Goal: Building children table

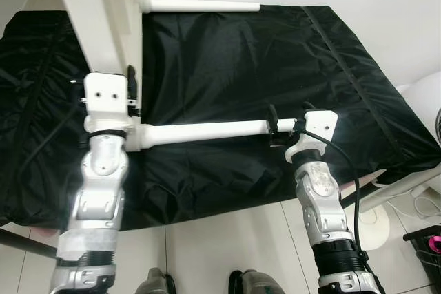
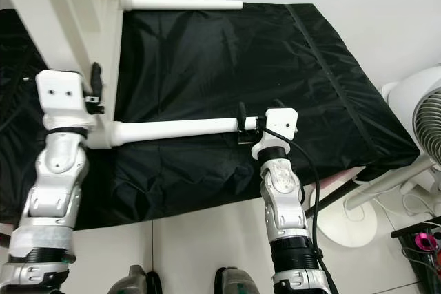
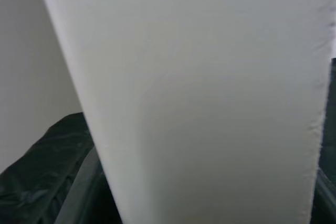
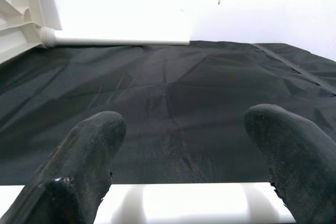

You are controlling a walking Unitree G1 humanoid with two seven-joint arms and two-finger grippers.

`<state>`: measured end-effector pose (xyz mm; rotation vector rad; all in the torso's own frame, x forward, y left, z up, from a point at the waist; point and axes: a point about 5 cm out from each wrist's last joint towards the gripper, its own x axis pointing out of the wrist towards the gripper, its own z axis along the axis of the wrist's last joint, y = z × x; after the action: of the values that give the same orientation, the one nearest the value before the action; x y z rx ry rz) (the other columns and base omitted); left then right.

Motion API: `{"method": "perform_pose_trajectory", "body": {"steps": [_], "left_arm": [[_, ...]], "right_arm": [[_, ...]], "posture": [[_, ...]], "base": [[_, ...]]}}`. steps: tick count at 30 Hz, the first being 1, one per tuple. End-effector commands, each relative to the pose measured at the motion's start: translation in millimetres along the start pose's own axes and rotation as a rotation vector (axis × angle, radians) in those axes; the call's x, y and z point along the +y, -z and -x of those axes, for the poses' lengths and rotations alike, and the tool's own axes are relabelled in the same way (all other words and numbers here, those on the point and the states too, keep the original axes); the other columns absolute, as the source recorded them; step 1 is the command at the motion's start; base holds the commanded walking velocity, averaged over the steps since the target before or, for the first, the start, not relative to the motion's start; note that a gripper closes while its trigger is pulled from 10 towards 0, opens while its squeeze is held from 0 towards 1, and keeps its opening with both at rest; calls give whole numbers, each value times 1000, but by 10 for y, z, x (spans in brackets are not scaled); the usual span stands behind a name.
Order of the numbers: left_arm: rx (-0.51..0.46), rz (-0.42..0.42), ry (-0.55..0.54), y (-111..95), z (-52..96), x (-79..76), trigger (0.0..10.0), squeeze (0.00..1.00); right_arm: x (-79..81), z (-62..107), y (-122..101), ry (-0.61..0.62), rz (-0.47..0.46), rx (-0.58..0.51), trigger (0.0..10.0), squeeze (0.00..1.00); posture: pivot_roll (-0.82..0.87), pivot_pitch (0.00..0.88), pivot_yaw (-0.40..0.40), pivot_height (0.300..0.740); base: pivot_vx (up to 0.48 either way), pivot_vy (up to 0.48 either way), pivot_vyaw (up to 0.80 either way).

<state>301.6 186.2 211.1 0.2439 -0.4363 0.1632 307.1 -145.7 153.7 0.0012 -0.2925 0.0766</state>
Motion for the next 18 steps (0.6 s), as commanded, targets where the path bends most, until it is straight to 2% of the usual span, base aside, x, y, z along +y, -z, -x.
{"method": "perform_pose_trajectory", "body": {"steps": [1,6,7,8,9,10,11,12,13,14,15,18], "left_arm": [[-135,-102,-26,-178,1,176,0,0],[-129,-112,16,-152,19,243,0,0],[-133,-116,15,-148,29,329,0,0],[-133,-116,15,-148,29,329,0,0],[-137,-148,37,-147,33,396,0,0],[-134,-161,51,-149,31,449,3098,0],[-134,-161,51,-149,31,449,3098,0],[-133,-186,60,-156,26,482,10000,0],[-133,-186,60,-156,26,482,10000,0],[-131,-145,103,-176,43,429,10000,941],[-133,-125,126,-184,58,385,10000,1000],[-115,-86,180,-184,79,281,10000,1000]], "right_arm": [[-38,-1,19,6,1,10,10000,0],[-35,-14,19,-1,3,9,10000,0],[-35,-20,22,-4,3,10,10000,0],[-35,-20,22,-4,3,10,10000,0],[-26,-26,32,-9,2,13,10000,0],[-12,-34,42,-16,0,15,10000,0],[-12,-34,42,-16,0,15,10000,0],[6,-40,50,-22,-2,16,10000,0],[6,-40,50,-22,-2,16,10000,0],[25,-48,57,-28,-4,17,10000,0],[25,-50,61,-29,-4,17,10000,0],[12,-50,70,-29,-4,20,10000,0]], "posture": [[-83,106,-7,740],[-80,106,-9,740],[-67,106,-11,740],[-67,106,-11,740],[-61,106,-12,740],[-59,104,-12,740],[-59,104,-12,740],[-54,102,-11,740],[-54,102,-11,740],[-51,99,-10,740],[-51,99,-10,740],[-51,99,-9,740]], "base": [[0,0,0],[0,0,0],[0,0,0],[0,0,0],[0,0,0],[0,0,0],[0,0,0],[0,0,0],[0,0,0],[0,0,0],[0,0,0],[0,0,0]]}}
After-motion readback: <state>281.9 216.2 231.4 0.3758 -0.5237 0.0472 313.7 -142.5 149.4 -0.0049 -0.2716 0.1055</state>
